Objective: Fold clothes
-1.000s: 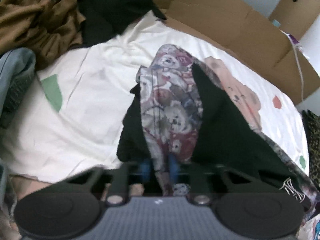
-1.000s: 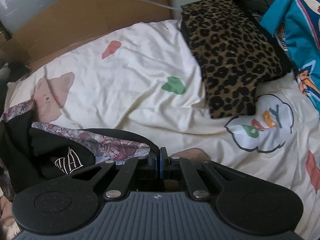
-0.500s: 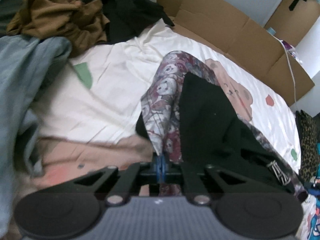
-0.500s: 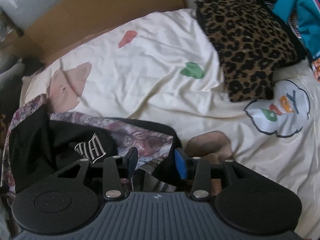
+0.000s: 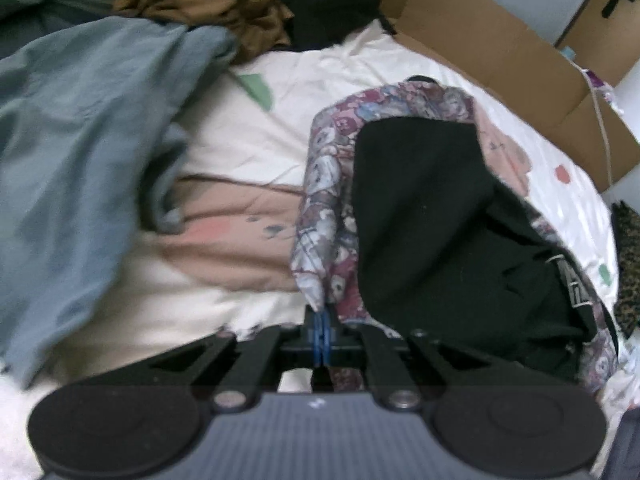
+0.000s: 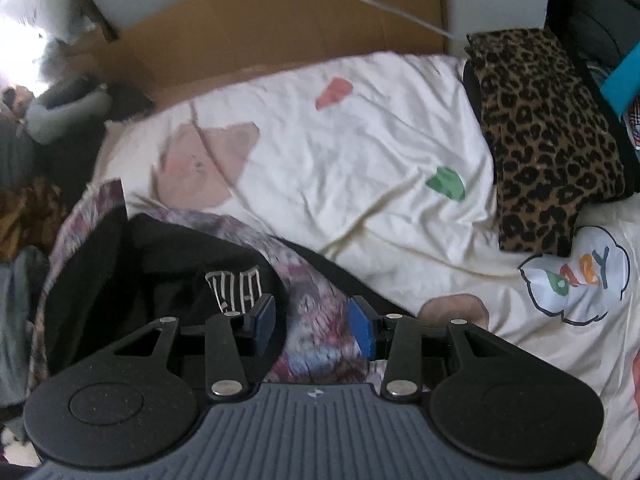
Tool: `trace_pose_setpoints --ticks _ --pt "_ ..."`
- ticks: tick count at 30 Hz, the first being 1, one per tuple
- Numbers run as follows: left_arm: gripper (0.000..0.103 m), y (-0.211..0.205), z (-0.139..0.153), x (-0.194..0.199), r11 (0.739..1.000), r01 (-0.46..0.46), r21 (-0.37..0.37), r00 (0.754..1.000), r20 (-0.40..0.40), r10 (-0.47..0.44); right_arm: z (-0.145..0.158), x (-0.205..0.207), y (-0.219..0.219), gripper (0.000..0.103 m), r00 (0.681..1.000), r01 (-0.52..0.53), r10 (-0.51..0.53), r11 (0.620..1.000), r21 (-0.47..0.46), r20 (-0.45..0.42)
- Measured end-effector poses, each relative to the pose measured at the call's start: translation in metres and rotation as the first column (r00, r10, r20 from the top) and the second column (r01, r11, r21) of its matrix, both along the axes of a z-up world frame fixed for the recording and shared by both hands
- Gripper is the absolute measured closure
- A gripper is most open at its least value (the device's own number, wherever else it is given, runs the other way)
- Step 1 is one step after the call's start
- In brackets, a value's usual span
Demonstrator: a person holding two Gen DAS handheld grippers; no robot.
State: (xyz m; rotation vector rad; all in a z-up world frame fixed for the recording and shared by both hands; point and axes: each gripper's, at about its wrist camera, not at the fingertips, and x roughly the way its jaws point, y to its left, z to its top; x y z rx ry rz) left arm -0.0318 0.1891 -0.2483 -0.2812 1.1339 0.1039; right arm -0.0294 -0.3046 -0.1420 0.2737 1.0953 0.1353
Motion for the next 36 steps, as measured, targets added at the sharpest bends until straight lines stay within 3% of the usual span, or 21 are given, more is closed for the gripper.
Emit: trace_pose_setpoints --ticks 13,16,18,25,29,31,36 --pt "0.101 0.042 0.039 -0.042 0.992 -0.069 0.104 0.998 -0.004 0.069 0.033 -0.025 0.001 0.050 0.998 -0.024 0.019 0.996 0.083 0.056" --pt "0.101 0.053 0.040 -0.054 0.990 -0.093 0.107 0.995 -0.019 0.096 0.040 -0.029 0.003 0.046 0.997 -0.035 0.028 0.994 0.099 0.074" --pt "0.101 0.061 0.038 -0.061 0.988 -0.108 0.113 0.993 -0.034 0.113 0.043 -0.031 0.006 0.036 0.995 -0.039 0.030 0.994 0.100 0.093" --pt "0.101 0.083 0.027 -0.083 0.979 -0.153 0.138 0.982 -0.093 0.166 0.046 -0.034 0.015 0.033 0.993 -0.028 0.017 0.995 0.097 0.114" --pt "0.100 0.087 0.027 -0.087 0.981 -0.149 0.121 0.981 -0.106 0.162 0.048 -0.035 0.027 0.025 0.991 -0.044 0.036 0.997 0.064 0.130" --pt "0.096 0.087 0.028 -0.086 0.980 -0.148 0.133 0.980 -0.113 0.163 0.050 -0.034 0.033 0.024 0.990 -0.049 0.042 0.998 0.049 0.134" --pt "0.092 0.097 0.028 -0.080 0.974 -0.151 0.170 0.974 -0.143 0.176 0.051 -0.026 0.048 0.023 0.996 -0.020 0.015 0.998 0.055 0.093"
